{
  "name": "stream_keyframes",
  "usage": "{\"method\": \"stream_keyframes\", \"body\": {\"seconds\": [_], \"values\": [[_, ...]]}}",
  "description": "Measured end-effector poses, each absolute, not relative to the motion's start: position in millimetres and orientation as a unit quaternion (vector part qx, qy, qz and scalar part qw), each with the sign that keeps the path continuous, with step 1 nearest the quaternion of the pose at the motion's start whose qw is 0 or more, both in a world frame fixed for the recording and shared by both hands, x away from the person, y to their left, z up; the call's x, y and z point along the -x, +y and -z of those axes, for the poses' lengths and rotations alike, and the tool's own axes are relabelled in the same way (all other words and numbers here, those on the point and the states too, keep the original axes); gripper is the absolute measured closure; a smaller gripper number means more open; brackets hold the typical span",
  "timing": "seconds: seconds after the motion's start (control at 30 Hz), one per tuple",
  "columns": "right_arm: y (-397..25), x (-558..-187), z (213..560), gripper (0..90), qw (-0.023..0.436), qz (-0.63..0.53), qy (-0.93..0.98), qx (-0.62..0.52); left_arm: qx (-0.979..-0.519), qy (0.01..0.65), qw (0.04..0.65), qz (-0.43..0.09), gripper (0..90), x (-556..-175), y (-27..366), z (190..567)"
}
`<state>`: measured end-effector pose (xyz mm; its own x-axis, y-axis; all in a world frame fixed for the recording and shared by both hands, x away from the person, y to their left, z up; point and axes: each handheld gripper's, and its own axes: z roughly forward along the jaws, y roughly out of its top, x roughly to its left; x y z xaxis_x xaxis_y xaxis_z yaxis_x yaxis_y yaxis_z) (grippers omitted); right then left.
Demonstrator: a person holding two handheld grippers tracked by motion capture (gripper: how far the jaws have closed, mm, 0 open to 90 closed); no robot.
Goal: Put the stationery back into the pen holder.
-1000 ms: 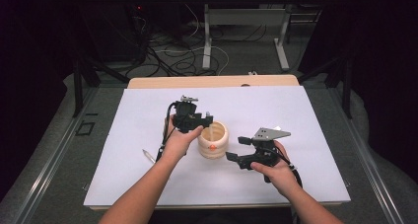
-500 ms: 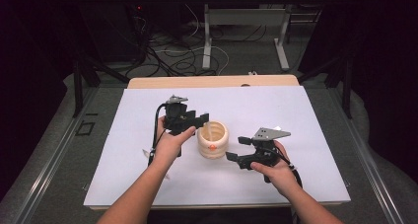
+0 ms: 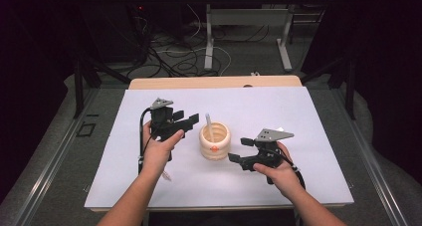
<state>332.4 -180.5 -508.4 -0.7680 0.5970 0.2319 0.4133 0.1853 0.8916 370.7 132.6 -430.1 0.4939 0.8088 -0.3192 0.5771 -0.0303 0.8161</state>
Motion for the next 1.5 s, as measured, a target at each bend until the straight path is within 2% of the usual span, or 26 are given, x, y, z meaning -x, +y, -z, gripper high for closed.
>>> {"method": "stream_keyframes", "body": {"seconds": [0.17, 0.6, 0.9, 1.07, 1.5], "values": [[-181, -332, 508, 19.1, 0.085, -0.546, 0.765, -0.331, -0.684, 0.511, 0.508, -0.112, 36.0, -363, 150, 434], [-181, -333, 508, 19.1, 0.086, -0.544, 0.766, -0.333, -0.652, 0.544, 0.522, -0.082, 22.8, -353, 186, 447], [-189, -335, 507, 16.3, 0.118, -0.528, 0.762, -0.356, -0.641, 0.558, 0.52, -0.083, 16.1, -347, 207, 459], [-194, -337, 507, 15.3, 0.128, -0.52, 0.756, -0.376, -0.621, 0.578, 0.522, -0.089, 16.4, -340, 219, 464], [-195, -339, 510, 15.4, 0.122, -0.514, 0.763, -0.373, -0.607, 0.619, 0.49, -0.09, 32.3, -322, 238, 477]]}}
